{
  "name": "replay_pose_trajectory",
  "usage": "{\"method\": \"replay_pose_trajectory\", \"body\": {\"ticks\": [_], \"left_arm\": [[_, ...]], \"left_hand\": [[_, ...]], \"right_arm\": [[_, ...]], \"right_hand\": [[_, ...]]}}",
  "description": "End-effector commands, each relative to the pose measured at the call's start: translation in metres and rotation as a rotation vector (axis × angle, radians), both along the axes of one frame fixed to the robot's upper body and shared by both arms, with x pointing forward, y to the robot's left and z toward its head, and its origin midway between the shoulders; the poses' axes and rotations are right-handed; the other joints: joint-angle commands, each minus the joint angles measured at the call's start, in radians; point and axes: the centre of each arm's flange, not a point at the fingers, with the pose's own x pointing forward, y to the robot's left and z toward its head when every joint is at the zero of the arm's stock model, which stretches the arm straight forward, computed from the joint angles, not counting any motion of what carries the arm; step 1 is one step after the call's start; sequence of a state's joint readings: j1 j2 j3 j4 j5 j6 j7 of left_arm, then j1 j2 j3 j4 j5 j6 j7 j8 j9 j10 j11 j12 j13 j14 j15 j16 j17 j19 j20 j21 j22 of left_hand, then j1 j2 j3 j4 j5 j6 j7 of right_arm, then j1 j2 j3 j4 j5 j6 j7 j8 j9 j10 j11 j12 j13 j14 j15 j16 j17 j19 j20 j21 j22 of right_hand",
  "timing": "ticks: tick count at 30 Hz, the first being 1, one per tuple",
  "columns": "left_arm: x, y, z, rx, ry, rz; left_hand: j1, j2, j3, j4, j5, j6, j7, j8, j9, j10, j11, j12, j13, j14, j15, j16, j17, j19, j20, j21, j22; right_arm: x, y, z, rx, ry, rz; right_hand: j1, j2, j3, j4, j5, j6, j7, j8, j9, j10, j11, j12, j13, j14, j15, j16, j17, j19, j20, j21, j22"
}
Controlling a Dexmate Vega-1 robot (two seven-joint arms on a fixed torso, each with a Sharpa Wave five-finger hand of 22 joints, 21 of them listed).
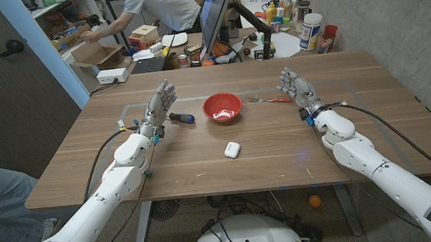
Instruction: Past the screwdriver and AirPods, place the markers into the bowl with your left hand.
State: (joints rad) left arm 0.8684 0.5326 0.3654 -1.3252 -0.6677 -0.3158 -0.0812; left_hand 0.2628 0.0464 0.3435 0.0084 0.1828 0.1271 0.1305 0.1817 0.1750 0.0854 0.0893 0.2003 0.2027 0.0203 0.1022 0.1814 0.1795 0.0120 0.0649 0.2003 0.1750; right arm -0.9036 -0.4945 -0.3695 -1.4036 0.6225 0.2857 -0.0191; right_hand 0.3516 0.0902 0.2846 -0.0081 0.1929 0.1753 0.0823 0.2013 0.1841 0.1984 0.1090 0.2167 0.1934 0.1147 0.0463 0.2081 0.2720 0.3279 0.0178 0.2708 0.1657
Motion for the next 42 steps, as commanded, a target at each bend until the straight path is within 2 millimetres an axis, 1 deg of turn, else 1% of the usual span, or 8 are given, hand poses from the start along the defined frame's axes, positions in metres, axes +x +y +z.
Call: {"method": "replay_pose_trajectory", "body": {"ticks": [1, 8, 13, 19, 31, 34, 38, 42], "left_arm": [[-0.015, 0.014, -0.001, 0.032, -0.025, -0.031], [-0.005, 0.012, 0.005, 0.054, -0.005, -0.041], [0.006, 0.012, 0.013, 0.126, 0.004, -0.026], [0.008, 0.015, 0.020, 0.202, 0.005, 0.019], [-0.010, 0.002, 0.021, 0.257, 0.004, 0.088], [-0.016, -0.001, 0.022, 0.272, -0.001, 0.106], [-0.022, -0.005, 0.027, 0.313, -0.016, 0.132], [-0.024, -0.006, 0.036, 0.385, -0.039, 0.142]], "left_hand": [[0.008, 0.002, 0.008, -0.003, 0.004, 0.008, 0.004, 0.006, 0.004, 0.002, 0.008, 0.008, 0.001, 0.000, 0.008, 0.005, 0.003, 0.001, 0.009, 0.004, 0.004], [0.008, 0.003, 0.008, -0.004, 0.004, 0.009, 0.001, 0.006, 0.004, 0.001, 0.009, 0.008, 0.001, 0.000, 0.007, 0.006, 0.003, 0.001, 0.009, 0.003, 0.004], [0.008, 0.004, 0.008, -0.005, 0.004, 0.012, 0.000, 0.008, 0.005, 0.001, 0.007, 0.008, 0.000, 0.003, 0.007, 0.007, 0.003, 0.001, 0.012, 0.003, 0.004], [0.008, 0.006, 0.008, -0.006, 0.004, 0.012, 0.001, 0.008, 0.005, 0.003, 0.009, 0.009, 0.000, 0.005, 0.009, 0.008, 0.003, 0.001, 0.014, 0.002, 0.005], [0.015, 0.012, 0.012, -0.012, 0.005, 0.016, -0.002, 0.009, 0.005, 0.008, 0.001, 0.012, -0.001, 0.010, 0.006, 0.009, 0.003, -0.001, 0.018, 0.001, 0.004], [0.025, 0.021, 0.019, -0.020, 0.005, 0.014, -0.001, 0.009, 0.006, 0.005, -0.001, 0.011, -0.001, 0.007, 0.007, 0.007, 0.002, -0.012, 0.025, -0.004, 0.004], [0.043, 0.031, 0.030, -0.033, 0.004, 0.022, -0.013, 0.012, 0.006, 0.009, 0.002, 0.013, -0.001, 0.006, 0.003, 0.006, 0.001, -0.020, 0.027, -0.006, 0.004], [0.069, 0.046, 0.045, -0.051, 0.003, 0.020, -0.014, 0.013, 0.007, 0.008, 0.005, 0.014, 0.001, 0.001, 0.011, 0.005, 0.001, -0.030, 0.044, -0.009, 0.004]], "right_arm": [[-0.011, 0.019, 0.003, 0.019, -0.024, -0.036], [-0.009, 0.013, 0.003, 0.038, -0.027, -0.044], [-0.008, 0.000, 0.002, 0.038, -0.019, -0.063], [-0.007, -0.019, -0.003, 0.044, -0.009, -0.077], [-0.003, -0.045, 0.004, 0.015, -0.001, -0.055], [-0.002, -0.048, 0.006, 0.011, -0.006, -0.041], [-0.003, -0.050, 0.007, -0.002, -0.015, -0.025], [-0.009, -0.047, 0.007, -0.004, -0.031, -0.030]], "right_hand": [[0.008, 0.001, 0.006, 0.000, 0.004, 0.007, -0.001, 0.004, 0.004, 0.010, 0.002, 0.002, 0.001, 0.006, 0.001, 0.005, 0.003, 0.008, 0.001, 0.004, 0.005], [0.005, 0.001, 0.005, 0.000, 0.004, 0.006, -0.003, 0.003, 0.004, 0.009, 0.002, 0.000, 0.001, 0.004, 0.001, 0.004, 0.001, 0.008, 0.002, 0.001, 0.005], [0.004, 0.000, 0.005, 0.000, 0.004, 0.007, -0.003, 0.003, 0.004, 0.010, 0.002, 0.000, 0.001, 0.004, 0.002, 0.003, 0.000, 0.006, 0.003, -0.002, 0.005], [0.002, 0.000, 0.004, -0.001, 0.005, 0.008, -0.006, 0.002, 0.004, 0.009, 0.001, -0.002, 0.001, 0.002, 0.002, 0.002, -0.002, 0.004, 0.004, -0.005, 0.005], [0.001, 0.000, 0.004, -0.002, 0.006, 0.010, -0.008, 0.002, 0.004, 0.012, 0.002, -0.003, 0.001, 0.000, 0.003, 0.000, -0.005, 0.002, 0.004, -0.011, 0.005], [0.000, 0.001, 0.004, -0.003, 0.006, 0.011, -0.009, 0.002, 0.004, 0.012, 0.002, -0.003, 0.001, -0.002, 0.003, -0.001, -0.006, 0.001, 0.004, -0.013, 0.005], [-0.001, 0.001, 0.004, -0.003, 0.006, 0.011, -0.010, 0.002, 0.004, 0.011, 0.002, -0.004, 0.001, -0.002, 0.004, -0.001, -0.007, 0.000, 0.005, -0.015, 0.005], [-0.002, 0.001, 0.003, -0.003, 0.007, 0.012, -0.011, 0.002, 0.004, 0.012, 0.003, -0.005, 0.001, -0.002, 0.004, -0.001, -0.008, -0.002, 0.006, -0.017, 0.005]]}}
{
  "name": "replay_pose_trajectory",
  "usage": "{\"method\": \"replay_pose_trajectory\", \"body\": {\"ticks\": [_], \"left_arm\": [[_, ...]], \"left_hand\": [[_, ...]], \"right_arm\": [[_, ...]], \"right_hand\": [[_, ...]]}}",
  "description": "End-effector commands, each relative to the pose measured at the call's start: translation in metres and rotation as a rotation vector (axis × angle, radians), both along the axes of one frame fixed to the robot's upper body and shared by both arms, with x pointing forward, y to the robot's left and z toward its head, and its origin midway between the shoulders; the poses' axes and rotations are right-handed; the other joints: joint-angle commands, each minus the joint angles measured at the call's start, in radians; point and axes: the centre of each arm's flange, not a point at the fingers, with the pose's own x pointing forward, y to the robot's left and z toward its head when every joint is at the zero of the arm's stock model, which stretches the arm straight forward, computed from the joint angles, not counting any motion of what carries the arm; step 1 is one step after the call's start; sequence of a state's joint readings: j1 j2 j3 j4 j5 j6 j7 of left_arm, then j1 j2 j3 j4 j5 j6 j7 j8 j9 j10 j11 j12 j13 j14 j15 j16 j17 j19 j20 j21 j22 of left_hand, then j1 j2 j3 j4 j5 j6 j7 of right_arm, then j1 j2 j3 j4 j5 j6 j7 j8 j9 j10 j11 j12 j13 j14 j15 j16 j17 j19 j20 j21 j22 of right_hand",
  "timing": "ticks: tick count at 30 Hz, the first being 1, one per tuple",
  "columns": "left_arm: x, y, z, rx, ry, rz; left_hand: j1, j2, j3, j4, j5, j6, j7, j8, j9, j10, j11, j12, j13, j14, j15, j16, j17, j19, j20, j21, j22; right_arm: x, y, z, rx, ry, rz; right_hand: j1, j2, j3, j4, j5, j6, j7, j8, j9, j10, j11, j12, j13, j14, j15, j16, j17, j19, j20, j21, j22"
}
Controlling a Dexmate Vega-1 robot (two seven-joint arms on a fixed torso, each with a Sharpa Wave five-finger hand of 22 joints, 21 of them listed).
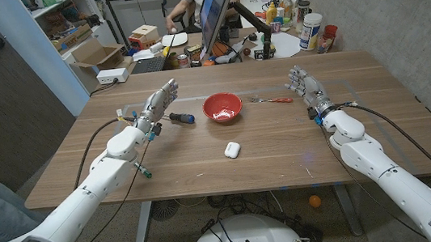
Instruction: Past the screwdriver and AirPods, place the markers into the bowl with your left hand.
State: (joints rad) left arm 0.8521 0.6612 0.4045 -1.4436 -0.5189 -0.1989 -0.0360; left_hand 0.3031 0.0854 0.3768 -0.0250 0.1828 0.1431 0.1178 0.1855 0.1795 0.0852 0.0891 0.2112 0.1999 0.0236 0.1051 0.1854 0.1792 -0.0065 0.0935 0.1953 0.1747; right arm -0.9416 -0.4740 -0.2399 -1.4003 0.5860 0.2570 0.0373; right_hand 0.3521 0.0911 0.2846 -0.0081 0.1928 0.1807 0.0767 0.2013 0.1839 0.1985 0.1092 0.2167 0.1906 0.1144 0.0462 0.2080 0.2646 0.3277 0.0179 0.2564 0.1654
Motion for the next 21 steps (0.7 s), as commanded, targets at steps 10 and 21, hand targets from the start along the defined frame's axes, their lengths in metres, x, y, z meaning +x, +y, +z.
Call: {"method": "replay_pose_trajectory", "body": {"ticks": [10, 21], "left_arm": [[-0.015, 0.004, 0.047, 0.327, -0.089, 0.002], [-0.022, 0.012, 0.064, 0.603, -0.131, -0.007]], "left_hand": [[0.124, 0.031, 0.059, -0.092, 0.005, 0.002, -0.030, 0.012, 0.006, -0.035, -0.016, -0.005, 0.010, -0.017, 0.003, -0.001, 0.001, -0.036, 0.047, -0.005, 0.005], [0.194, 0.034, 0.087, -0.139, 0.007, 0.007, -0.059, 0.017, 0.010, -0.099, -0.012, -0.007, 0.025, -0.044, 0.037, -0.002, 0.004, -0.083, 0.118, -0.008, 0.010]], "right_arm": [[-0.030, 0.009, -0.004, 0.073, -0.065, -0.073], [-0.045, 0.027, -0.009, 0.087, -0.071, -0.129]], "right_hand": [[-0.003, 0.000, 0.003, -0.005, 0.007, 0.007, -0.008, 0.001, 0.005, 0.012, 0.003, -0.006, 0.004, -0.003, 0.003, -0.002, -0.003, -0.006, 0.009, -0.008, 0.006], [-0.007, 0.000, 0.001, -0.005, 0.007, 0.007, -0.012, 0.000, 0.005, 0.013, 0.003, -0.007, 0.004, -0.005, 0.003, -0.002, -0.004, -0.008, 0.011, -0.013, 0.006]]}}
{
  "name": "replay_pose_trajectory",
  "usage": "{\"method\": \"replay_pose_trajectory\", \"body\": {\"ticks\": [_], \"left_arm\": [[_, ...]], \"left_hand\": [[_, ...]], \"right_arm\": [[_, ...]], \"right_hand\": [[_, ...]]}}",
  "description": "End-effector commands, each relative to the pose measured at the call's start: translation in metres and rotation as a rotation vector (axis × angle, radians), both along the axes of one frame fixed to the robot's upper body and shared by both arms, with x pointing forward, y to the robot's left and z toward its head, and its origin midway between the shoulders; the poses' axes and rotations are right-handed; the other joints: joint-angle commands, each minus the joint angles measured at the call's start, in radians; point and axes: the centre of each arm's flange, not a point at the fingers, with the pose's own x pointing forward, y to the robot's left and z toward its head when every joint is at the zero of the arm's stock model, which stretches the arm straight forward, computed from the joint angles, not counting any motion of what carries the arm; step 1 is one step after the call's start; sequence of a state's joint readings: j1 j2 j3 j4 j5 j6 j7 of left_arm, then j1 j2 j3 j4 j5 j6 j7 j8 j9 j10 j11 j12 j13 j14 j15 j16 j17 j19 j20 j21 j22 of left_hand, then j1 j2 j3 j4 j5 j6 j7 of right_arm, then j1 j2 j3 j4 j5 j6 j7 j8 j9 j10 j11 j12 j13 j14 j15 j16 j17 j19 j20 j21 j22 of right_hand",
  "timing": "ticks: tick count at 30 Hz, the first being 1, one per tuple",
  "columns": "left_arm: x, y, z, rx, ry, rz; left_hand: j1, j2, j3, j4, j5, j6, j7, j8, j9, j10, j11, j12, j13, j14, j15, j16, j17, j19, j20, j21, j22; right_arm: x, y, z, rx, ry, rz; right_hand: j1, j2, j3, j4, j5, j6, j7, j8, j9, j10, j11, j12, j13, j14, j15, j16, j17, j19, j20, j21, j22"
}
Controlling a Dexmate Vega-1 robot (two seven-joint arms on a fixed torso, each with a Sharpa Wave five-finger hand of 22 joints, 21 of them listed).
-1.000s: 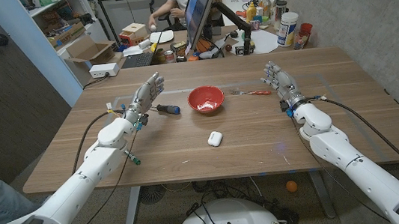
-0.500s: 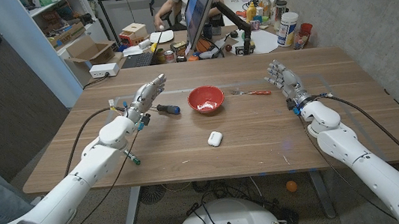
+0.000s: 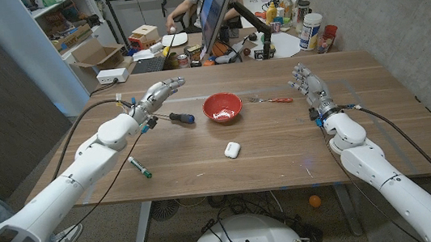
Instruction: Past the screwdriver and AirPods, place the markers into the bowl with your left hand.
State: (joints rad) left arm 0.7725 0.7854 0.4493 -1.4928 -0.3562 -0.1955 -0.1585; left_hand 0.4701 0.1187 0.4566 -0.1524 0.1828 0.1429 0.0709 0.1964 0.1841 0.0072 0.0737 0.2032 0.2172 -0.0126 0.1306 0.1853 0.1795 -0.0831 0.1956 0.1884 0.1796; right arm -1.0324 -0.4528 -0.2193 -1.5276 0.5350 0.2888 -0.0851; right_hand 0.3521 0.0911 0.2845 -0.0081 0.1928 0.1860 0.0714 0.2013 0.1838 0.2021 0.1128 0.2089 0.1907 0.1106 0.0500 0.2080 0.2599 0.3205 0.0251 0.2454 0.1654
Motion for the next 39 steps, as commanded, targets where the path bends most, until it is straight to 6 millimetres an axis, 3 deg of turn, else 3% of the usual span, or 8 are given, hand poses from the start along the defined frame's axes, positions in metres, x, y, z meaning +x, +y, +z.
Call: {"method": "replay_pose_trajectory", "body": {"ticks": [1, 19, 26, 32, 39], "left_arm": [[-0.009, 0.013, 0.024, 0.280, -0.053, -0.002], [-0.047, 0.018, 0.055, 0.636, -0.228, 0.110], [-0.068, 0.019, 0.058, 0.781, -0.286, 0.140], [-0.082, 0.016, 0.059, 0.887, -0.309, 0.154], [-0.095, 0.008, 0.055, 1.010, -0.354, 0.163]], "left_hand": [[0.031, 0.001, 0.009, -0.013, 0.007, 0.009, -0.012, 0.007, 0.006, -0.025, 0.006, 0.001, 0.008, -0.011, 0.015, -0.002, 0.004, -0.007, 0.016, 0.000, 0.005], [0.101, -0.001, 0.035, -0.033, 0.010, 0.016, -0.026, 0.013, 0.010, -0.052, 0.003, 0.008, 0.019, -0.001, 0.020, 0.007, 0.008, -0.034, 0.014, 0.002, 0.007], [0.138, -0.001, 0.050, -0.037, 0.011, 0.026, -0.032, 0.019, 0.011, -0.066, 0.003, 0.009, 0.023, -0.003, 0.020, 0.008, 0.009, -0.038, 0.013, 0.004, 0.007], [0.209, -0.012, 0.075, -0.039, 0.011, 0.026, -0.044, 0.022, 0.015, -0.105, 0.006, 0.008, 0.030, -0.024, 0.024, 0.003, 0.010, -0.080, 0.015, -0.004, 0.006], [0.233, -0.018, 0.082, -0.039, 0.011, 0.023, -0.045, 0.023, 0.016, -0.121, 0.009, 0.007, 0.033, -0.036, 0.028, 0.001, 0.010, -0.092, 0.015, -0.004, 0.006]], "right_arm": [[-0.018, 0.017, -0.005, 0.038, -0.016, -0.072], [-0.026, 0.031, -0.002, 0.042, -0.043, -0.093], [-0.029, 0.034, -0.002, 0.040, -0.047, -0.099], [-0.029, 0.037, -0.001, 0.046, -0.052, -0.100], [-0.031, 0.043, 0.003, 0.051, -0.066, -0.102]], "right_hand": [[-0.007, 0.000, 0.001, -0.006, 0.007, 0.001, -0.006, 0.000, 0.005, 0.009, -0.001, 0.001, 0.003, -0.001, 0.000, -0.002, 0.000, -0.002, 0.003, -0.003, 0.006], [-0.010, -0.002, -0.002, -0.009, 0.008, 0.002, -0.009, -0.001, 0.005, 0.011, -0.002, -0.001, 0.004, -0.003, 0.001, -0.002, -0.004, -0.004, 0.005, -0.010, 0.006], [-0.011, -0.004, -0.004, -0.011, 0.008, 0.002, -0.008, -0.002, 0.005, 0.012, -0.003, -0.001, 0.004, -0.003, 0.000, -0.003, -0.005, -0.003, 0.004, -0.012, 0.006], [-0.013, -0.004, -0.005, -0.011, 0.008, 0.003, -0.008, -0.002, 0.005, 0.012, -0.004, -0.002, 0.004, -0.004, 0.000, -0.003, -0.006, -0.003, 0.004, -0.014, 0.006], [-0.016, -0.005, -0.006, -0.010, 0.008, 0.004, -0.008, -0.001, 0.005, 0.013, -0.004, -0.002, 0.004, -0.005, 0.000, -0.003, -0.007, -0.003, 0.003, -0.016, 0.006]]}}
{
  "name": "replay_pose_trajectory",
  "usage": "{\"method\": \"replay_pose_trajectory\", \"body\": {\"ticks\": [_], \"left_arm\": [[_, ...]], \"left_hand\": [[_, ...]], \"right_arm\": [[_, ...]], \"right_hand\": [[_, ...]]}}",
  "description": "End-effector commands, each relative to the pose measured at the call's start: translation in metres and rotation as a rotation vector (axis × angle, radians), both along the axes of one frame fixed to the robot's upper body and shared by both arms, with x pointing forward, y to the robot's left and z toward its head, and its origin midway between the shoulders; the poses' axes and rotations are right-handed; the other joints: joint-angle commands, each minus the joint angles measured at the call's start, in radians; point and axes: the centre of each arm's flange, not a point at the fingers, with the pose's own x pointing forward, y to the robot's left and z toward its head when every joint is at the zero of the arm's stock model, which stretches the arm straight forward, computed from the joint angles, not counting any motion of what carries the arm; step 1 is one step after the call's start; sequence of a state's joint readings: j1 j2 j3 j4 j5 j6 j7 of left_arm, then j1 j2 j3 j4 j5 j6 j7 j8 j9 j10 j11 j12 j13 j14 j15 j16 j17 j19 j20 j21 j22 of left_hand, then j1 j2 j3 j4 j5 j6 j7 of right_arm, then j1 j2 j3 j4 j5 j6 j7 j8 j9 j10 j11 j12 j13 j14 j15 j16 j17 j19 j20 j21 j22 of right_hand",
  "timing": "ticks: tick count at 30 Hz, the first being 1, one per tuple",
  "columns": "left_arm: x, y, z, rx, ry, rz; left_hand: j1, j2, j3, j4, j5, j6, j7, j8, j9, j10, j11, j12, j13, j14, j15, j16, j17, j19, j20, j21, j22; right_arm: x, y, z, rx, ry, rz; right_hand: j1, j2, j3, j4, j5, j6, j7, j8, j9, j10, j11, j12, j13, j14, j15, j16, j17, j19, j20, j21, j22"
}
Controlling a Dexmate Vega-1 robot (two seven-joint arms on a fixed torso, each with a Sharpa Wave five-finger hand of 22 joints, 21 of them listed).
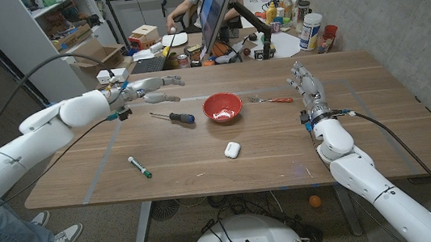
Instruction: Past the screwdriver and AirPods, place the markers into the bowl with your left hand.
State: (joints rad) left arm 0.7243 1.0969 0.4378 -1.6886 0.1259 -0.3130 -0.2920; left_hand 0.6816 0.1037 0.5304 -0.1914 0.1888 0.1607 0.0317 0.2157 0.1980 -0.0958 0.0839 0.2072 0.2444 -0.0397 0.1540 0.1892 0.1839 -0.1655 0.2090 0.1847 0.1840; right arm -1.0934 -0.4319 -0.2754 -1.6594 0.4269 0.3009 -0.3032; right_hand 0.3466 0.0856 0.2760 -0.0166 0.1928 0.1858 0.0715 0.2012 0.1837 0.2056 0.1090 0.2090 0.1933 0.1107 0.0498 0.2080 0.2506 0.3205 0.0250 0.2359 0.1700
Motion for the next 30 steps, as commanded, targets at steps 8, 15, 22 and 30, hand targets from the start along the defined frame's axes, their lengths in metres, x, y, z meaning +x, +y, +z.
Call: {"method": "replay_pose_trajectory", "body": {"ticks": [8, 15, 22, 30], "left_arm": [[-0.038, -0.011, -0.002, 0.319, -0.075, 0.024], [-0.045, -0.011, -0.011, 0.396, -0.071, 0.027], [-0.049, -0.010, -0.032, 0.459, -0.026, 0.025], [-0.051, -0.013, -0.054, 0.522, 0.033, 0.020]], "left_hand": [[0.062, -0.016, 0.019, 0.001, 0.003, 0.018, -0.013, 0.010, 0.003, -0.050, 0.005, 0.001, 0.009, -0.030, 0.006, -0.004, 0.006, -0.031, 0.002, 0.001, 0.001], [0.079, -0.023, 0.022, 0.002, 0.002, 0.017, -0.010, 0.010, 0.004, -0.056, 0.009, 0.003, 0.010, -0.037, 0.008, -0.004, 0.007, -0.034, 0.001, 0.003, 0.002], [0.092, -0.029, 0.023, 0.003, 0.001, 0.012, -0.007, 0.008, 0.004, -0.067, 0.009, 0.002, 0.011, -0.047, 0.011, -0.005, 0.007, -0.038, 0.002, 0.005, 0.002], [0.106, -0.036, 0.024, 0.004, 0.000, 0.013, -0.003, 0.009, 0.004, -0.069, 0.012, 0.005, 0.012, -0.049, 0.014, -0.003, 0.007, -0.041, 0.002, 0.006, 0.002]], "right_arm": [[-0.009, 0.013, 0.005, 0.025, -0.032, -0.025], [-0.014, 0.016, 0.002, 0.027, -0.030, -0.036], [-0.017, 0.022, 0.000, 0.026, -0.023, -0.035], [-0.018, 0.026, -0.002, 0.029, -0.008, -0.035]], "right_hand": [[-0.014, 0.000, 0.001, -0.002, 0.009, 0.010, -0.011, 0.000, 0.005, 0.016, 0.002, 0.000, 0.001, -0.004, 0.001, -0.002, 0.001, -0.003, 0.004, -0.009, 0.002], [-0.016, -0.001, -0.001, -0.002, 0.009, 0.015, -0.011, 0.002, 0.005, 0.019, 0.001, 0.000, 0.001, -0.004, 0.000, -0.002, 0.000, -0.001, 0.004, -0.011, 0.002], [-0.017, -0.001, -0.001, -0.003, 0.009, 0.016, -0.012, 0.001, 0.005, 0.019, -0.001, -0.001, 0.001, -0.004, 0.000, -0.002, -0.001, -0.001, 0.004, -0.013, 0.002], [-0.019, -0.002, -0.002, -0.004, 0.010, 0.016, -0.012, 0.001, 0.005, 0.019, -0.001, -0.001, 0.001, -0.004, 0.001, -0.002, -0.002, -0.001, 0.004, -0.014, 0.002]]}}
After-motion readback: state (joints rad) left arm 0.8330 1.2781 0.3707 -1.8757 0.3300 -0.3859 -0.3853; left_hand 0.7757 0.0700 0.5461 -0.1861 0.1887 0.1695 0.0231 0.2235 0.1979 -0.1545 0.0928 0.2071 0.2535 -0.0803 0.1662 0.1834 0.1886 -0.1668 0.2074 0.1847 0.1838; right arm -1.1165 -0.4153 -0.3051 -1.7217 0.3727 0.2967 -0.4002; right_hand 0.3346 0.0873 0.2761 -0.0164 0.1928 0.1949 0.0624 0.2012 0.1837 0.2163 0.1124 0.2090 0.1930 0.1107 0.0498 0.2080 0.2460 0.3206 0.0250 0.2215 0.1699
